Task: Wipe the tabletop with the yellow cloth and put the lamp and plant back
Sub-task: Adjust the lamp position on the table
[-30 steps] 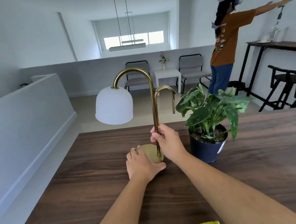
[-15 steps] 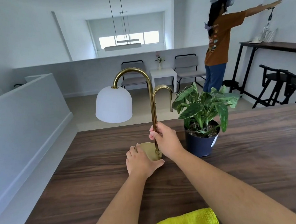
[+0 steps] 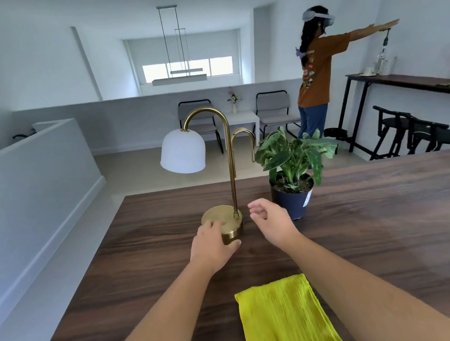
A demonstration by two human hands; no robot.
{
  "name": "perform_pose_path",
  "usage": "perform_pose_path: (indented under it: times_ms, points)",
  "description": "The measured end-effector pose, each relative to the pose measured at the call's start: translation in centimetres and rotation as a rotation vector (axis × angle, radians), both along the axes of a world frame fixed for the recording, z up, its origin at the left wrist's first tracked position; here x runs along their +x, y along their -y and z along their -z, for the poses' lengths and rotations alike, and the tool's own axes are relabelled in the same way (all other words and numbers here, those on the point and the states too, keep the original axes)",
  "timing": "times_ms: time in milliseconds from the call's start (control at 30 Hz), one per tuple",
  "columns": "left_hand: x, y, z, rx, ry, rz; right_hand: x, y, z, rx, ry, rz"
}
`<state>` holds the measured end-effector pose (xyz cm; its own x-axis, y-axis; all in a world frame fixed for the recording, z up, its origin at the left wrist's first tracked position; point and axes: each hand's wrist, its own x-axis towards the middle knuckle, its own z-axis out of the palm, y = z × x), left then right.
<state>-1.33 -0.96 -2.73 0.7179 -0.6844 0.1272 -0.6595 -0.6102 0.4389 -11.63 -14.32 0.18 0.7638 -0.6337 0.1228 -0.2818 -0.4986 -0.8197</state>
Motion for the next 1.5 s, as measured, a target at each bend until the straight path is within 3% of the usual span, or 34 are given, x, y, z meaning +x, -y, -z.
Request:
perform_pose_path:
  times_ms: [200, 333, 433, 533, 667, 767, 933, 1033, 1167, 1267, 1367, 1500]
  points:
    - [-5.3, -4.9, 0.8, 0.191, -0.160, 0.193, -7.4, -1.9, 3.7, -0.144, -0.282, -0.102]
    - [-9.2, -6.7, 1.3, 0.290, -0.065, 0.160, -10.4, -2.3, 4.7, -0.356, -0.451, -0.245]
    - [-11.3, -6.7, 1.2, 0.265, -0.072, 0.089, -11.1, -2.3, 4.0, -0.362, -0.545, -0.307]
    - [-12.7, -6.9, 0.8, 0.200, -0.132, 0.030, -12.0, -2.6, 3.4, -0.321, -0.527, -0.361]
    - [-13.7, -8.8, 0.0, -0.151, -0.376, -0.105, -12.3, -3.4, 2.0, -0.207, -0.381, -0.380]
    - [-14.2, -11.5, -1.2, -0.372, -0.455, -0.219, -11.2, -5.2, 0.1, -0.202, -0.251, -0.403]
    - [-14.1, -17.2, -3.9, -0.487, -0.282, -0.487, -8.2, -11.6, -2.8, -0.208, -0.099, -0.545]
    - [-13.4, -21.5, -4.9, -0.463, -0.171, -0.609, -6.6, -16.3, -3.4, -0.103, -0.060, -0.657]
    - [-12.7, -26.3, -5.5, -0.358, -0.092, -0.702, -5.3, -21.3, -3.2, 0.409, -0.177, -0.791]
    - [-11.8, -28.9, -4.9, -0.236, -0.087, -0.765, -3.9, -23.4, -2.0, 0.600, -0.276, -0.817]
    - [-10.3, -30.4, -3.3, -0.060, -0.122, -0.817, -2.2, -24.7, 0.0, 0.540, -0.306, -0.761]
    - [-7.7, -31.1, -1.3, 0.092, -0.111, -0.796, 0.3, -25.6, 2.4, 0.190, -0.239, -0.639]
